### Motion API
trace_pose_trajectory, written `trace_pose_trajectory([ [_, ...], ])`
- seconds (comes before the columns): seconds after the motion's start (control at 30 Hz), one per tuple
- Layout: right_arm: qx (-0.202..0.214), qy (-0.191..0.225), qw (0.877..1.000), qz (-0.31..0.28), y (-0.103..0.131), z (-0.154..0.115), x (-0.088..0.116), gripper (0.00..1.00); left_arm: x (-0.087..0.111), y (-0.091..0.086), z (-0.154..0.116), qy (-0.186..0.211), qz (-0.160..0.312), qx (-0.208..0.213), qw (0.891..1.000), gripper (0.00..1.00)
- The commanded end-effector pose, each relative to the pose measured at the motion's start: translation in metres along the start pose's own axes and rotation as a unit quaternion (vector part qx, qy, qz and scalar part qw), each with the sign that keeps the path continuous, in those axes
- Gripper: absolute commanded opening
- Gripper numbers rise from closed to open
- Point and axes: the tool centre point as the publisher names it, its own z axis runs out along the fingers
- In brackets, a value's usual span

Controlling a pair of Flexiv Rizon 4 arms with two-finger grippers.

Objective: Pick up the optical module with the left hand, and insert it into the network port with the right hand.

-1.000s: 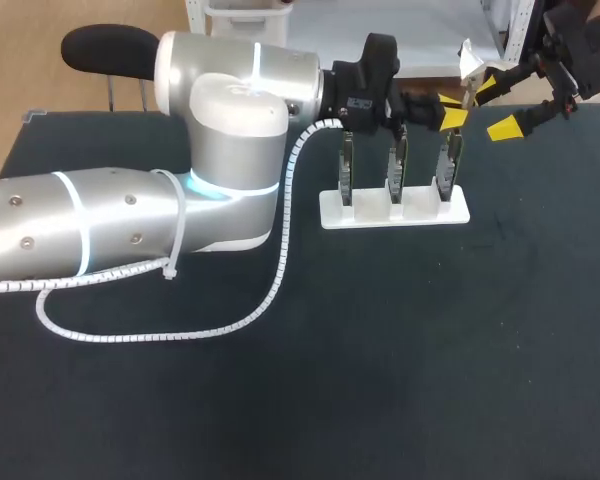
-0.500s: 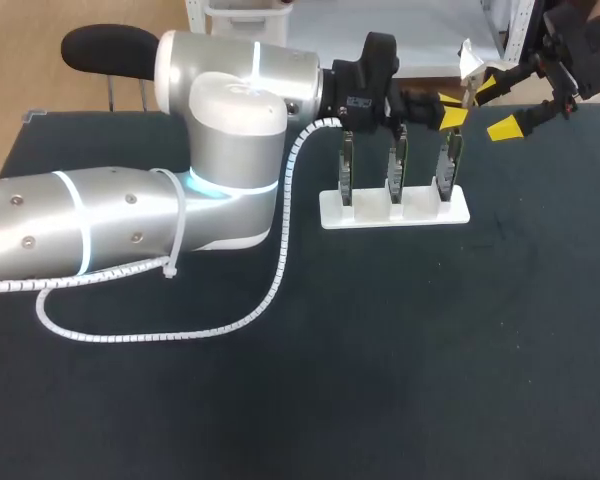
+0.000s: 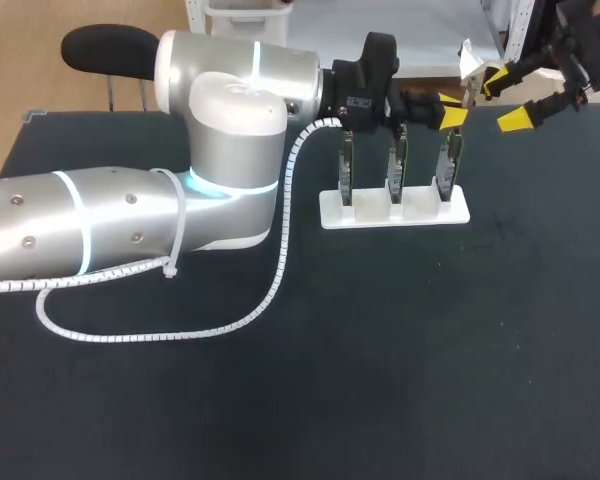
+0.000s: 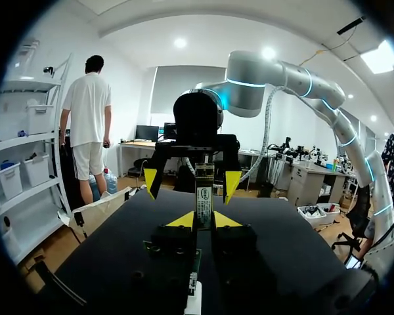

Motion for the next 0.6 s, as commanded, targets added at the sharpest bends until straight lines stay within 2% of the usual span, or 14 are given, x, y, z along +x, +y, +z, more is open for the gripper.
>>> trace_pose_trajectory([
  [0.03,-0.006,-0.012,1.0,-0.002,0.003,-0.012,-0.006,1.0,0.0,0.002,0.001,0.0,0.0,0.001,1.0,0.0],
  [0.27,-0.021,-0.032,0.999,-0.012,0.009,-0.013,-0.023,1.0,0.0,0.002,0.001,0.0,0.0,0.001,1.0,0.0],
  [0.4,-0.023,-0.074,0.997,0.003,0.013,-0.008,-0.034,1.0,0.0,0.002,0.001,0.0,0.0,0.001,1.0,0.0],
  [0.6,-0.027,-0.078,0.997,-0.007,0.017,0.002,-0.043,1.0,0.0,0.002,0.001,0.0,0.0,0.001,1.0,0.0],
])
